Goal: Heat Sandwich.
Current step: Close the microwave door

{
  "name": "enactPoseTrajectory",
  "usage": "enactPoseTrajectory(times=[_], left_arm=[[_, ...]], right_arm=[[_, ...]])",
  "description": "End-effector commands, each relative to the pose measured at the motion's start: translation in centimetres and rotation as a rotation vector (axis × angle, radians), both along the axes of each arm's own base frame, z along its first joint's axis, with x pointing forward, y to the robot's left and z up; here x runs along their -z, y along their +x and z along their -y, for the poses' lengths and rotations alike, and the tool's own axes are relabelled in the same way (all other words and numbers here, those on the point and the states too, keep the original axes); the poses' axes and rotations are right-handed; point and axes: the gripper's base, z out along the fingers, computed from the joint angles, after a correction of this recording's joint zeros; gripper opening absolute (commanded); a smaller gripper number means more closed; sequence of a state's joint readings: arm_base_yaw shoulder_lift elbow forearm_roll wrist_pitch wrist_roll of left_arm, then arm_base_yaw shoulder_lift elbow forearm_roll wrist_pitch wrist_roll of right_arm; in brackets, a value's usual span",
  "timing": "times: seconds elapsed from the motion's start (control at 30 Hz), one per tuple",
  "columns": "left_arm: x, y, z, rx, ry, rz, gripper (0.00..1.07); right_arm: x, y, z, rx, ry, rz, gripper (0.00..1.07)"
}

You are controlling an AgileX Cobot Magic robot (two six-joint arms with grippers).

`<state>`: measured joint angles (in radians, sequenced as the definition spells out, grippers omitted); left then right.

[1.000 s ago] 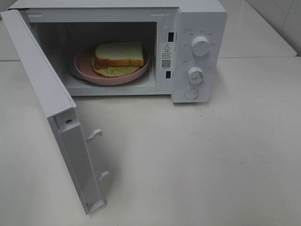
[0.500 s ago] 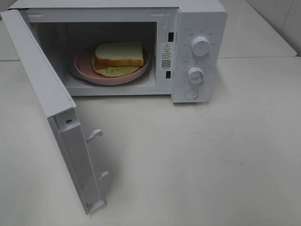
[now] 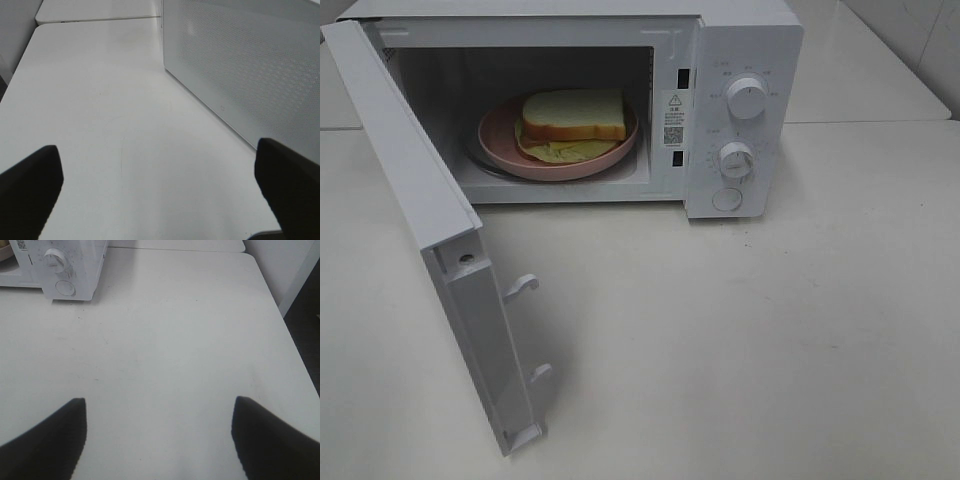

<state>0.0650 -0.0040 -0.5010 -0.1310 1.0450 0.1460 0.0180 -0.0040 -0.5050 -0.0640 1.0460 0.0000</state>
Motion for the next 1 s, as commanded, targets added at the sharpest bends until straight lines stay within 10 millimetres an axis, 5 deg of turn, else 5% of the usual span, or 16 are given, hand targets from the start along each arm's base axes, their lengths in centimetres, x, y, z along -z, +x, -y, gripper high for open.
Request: enactPoseTrajectory(times=[0.03,0.53,0.67,0.73,1.0], left_arm=[[0.0,-0.3,0.1,0.011,-0.008,0.033,1.01],[-1.7,1.4,-0.1,-0.002,-0.019,0.06,0.96],[-2.2,3.2,-0.1,-0.007,-0.037,0.041,0.82],[-2.3,4.5,-0.3,-0.013,-0.028,0.025,0.64],[-1.5,7.5,-0.6,-0.03,-0.031,-0.025,0.23]], right_arm=[[-0.1,-0.3,0.0,0.005,0.001,0.037,0.76],[-0.1,-0.3,0.0,0.008,0.005,0.037,0.76],[-0.1,-0.3,0.0,0.008,0.005,0.037,0.76],[-0.1,-0.3,0.0,0.008,0.005,0.037,0.76],[-0.1,-0.3,0.0,0.008,0.005,0.037,0.76]])
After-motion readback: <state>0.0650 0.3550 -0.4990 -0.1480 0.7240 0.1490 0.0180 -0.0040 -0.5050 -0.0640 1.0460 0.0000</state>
